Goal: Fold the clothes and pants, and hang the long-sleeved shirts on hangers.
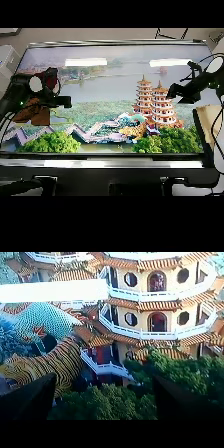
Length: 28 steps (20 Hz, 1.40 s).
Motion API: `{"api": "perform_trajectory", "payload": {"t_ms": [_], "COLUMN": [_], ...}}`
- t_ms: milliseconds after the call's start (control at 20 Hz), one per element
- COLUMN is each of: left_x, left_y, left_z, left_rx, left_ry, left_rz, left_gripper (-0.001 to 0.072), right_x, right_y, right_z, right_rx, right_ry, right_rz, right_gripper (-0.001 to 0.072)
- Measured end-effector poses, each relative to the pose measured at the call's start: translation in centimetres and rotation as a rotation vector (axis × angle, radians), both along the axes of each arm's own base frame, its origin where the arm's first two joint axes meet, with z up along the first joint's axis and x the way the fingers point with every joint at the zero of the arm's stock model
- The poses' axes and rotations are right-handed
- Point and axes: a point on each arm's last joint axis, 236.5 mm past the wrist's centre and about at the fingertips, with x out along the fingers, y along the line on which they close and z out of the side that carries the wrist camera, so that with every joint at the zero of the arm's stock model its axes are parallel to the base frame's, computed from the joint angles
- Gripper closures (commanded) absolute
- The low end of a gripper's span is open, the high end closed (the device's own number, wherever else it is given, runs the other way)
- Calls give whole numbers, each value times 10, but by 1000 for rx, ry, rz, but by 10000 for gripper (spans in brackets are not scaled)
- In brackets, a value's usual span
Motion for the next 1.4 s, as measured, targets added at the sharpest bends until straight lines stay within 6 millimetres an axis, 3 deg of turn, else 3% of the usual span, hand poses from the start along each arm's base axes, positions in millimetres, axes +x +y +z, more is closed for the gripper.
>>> {"api": "perform_trajectory", "payload": {"t_ms": [750, 1100, 1200, 1300, 1400], "left_x": [1, 40, 60, 78, 81], "left_y": [0, -13, 5, 56, 119], "left_z": [0, 15, 25, 36, 37], "left_rx": [-1, -65, -48, -6, 4], "left_ry": [-3, -179, -255, -302, -294], "left_rz": [0, 9, 50, 175, 345], "left_gripper": [-11, -12, -13, -13, -13], "right_x": [4, 23, 29, 33, 35], "right_y": [1, -6, -11, -14, -16], "right_z": [1, 3, 3, 4, 3], "right_rx": [9, -17, -36, -50, -59], "right_ry": [-11, -85, -116, -134, -143], "right_rz": [-34, -59, -50, -45, -42], "right_gripper": [36, 36, 37, 37, 37]}}
